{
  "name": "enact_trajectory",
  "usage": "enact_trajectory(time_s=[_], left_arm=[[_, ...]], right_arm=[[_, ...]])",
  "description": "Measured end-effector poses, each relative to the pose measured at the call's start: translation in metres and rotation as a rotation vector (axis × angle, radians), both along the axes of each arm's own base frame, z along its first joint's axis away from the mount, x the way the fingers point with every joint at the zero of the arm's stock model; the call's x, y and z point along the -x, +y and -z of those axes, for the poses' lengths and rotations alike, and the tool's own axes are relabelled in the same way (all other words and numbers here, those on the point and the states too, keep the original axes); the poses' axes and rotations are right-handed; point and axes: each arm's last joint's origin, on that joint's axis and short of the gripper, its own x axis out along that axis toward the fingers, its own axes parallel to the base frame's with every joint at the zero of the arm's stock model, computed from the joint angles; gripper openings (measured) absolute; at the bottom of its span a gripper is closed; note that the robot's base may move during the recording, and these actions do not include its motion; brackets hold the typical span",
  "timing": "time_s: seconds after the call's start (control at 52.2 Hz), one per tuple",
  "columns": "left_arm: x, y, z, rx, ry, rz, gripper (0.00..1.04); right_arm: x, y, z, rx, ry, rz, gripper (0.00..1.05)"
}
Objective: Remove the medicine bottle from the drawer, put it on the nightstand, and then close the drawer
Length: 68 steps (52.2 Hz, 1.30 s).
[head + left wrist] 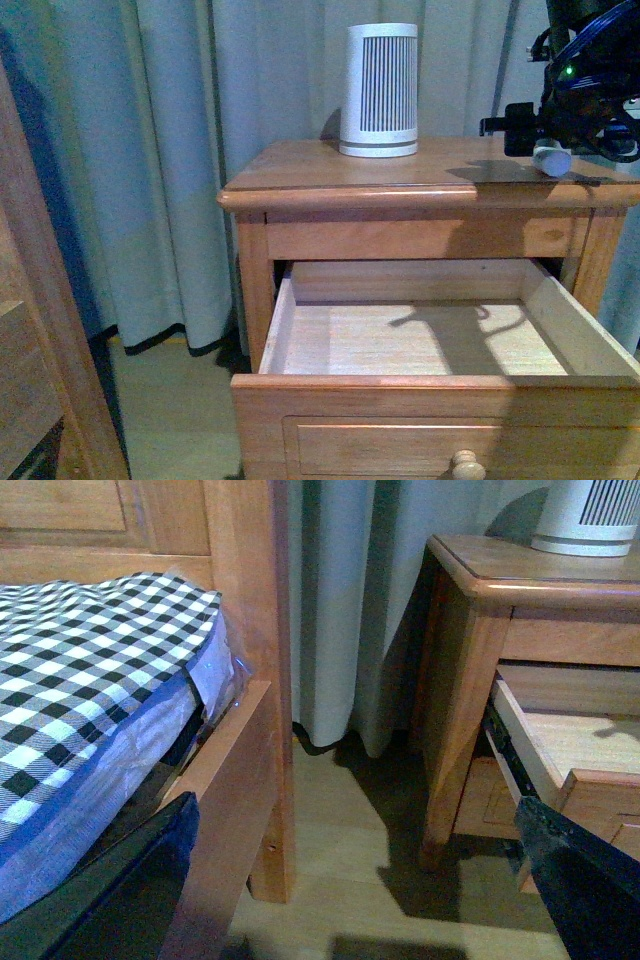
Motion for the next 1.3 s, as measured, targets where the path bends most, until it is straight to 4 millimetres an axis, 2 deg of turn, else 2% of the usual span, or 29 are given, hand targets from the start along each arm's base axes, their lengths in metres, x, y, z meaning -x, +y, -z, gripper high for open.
enact_trajectory(time_s=[0.134,0.23,0.306,0.364,0.383,0.459,0.517,0.555,0.632,0.804,0.9,1.014,1.129,1.301], left_arm=[[0.0,0.0,0.0,0.0,0.0,0.0,0.98],[0.0,0.0,0.0,0.0,0.0,0.0,0.98],[0.0,0.0,0.0,0.0,0.0,0.0,0.98],[0.0,0.0,0.0,0.0,0.0,0.0,0.98],[0.0,0.0,0.0,0.0,0.0,0.0,0.98],[0.0,0.0,0.0,0.0,0.0,0.0,0.98],[0.0,0.0,0.0,0.0,0.0,0.0,0.98],[0.0,0.0,0.0,0.0,0.0,0.0,0.98],[0.0,0.0,0.0,0.0,0.0,0.0,0.98],[0.0,0.0,0.0,0.0,0.0,0.0,0.98],[0.0,0.0,0.0,0.0,0.0,0.0,0.98],[0.0,0.0,0.0,0.0,0.0,0.0,0.98],[0.0,0.0,0.0,0.0,0.0,0.0,0.98],[0.0,0.0,0.0,0.0,0.0,0.0,0.98]], right_arm=[[0.018,0.005,-0.017,-0.002,-0.071,-0.024,0.98],[0.044,0.004,-0.033,0.003,-0.108,-0.024,0.98],[0.075,0.002,-0.05,-0.006,-0.154,-0.038,0.98],[0.107,-0.001,-0.062,-0.011,-0.215,-0.043,0.98],[0.113,-0.002,-0.063,-0.013,-0.225,-0.045,0.98],[0.159,-0.004,-0.064,-0.017,-0.287,-0.063,0.98],[0.199,-0.006,-0.048,-0.03,-0.28,-0.086,0.98],[0.215,-0.006,-0.038,-0.032,-0.272,-0.096,0.98],[0.254,-0.003,0.0,-0.059,-0.186,-0.133,0.98],[0.314,0.006,0.074,-0.122,-0.024,-0.174,0.98],[0.328,0.009,0.106,-0.125,0.019,-0.164,0.98],[0.331,0.012,0.136,-0.128,0.048,-0.169,0.98],[0.319,0.018,0.16,-0.128,0.056,-0.184,0.98],[0.297,0.025,0.178,-0.123,0.048,-0.197,0.98]])
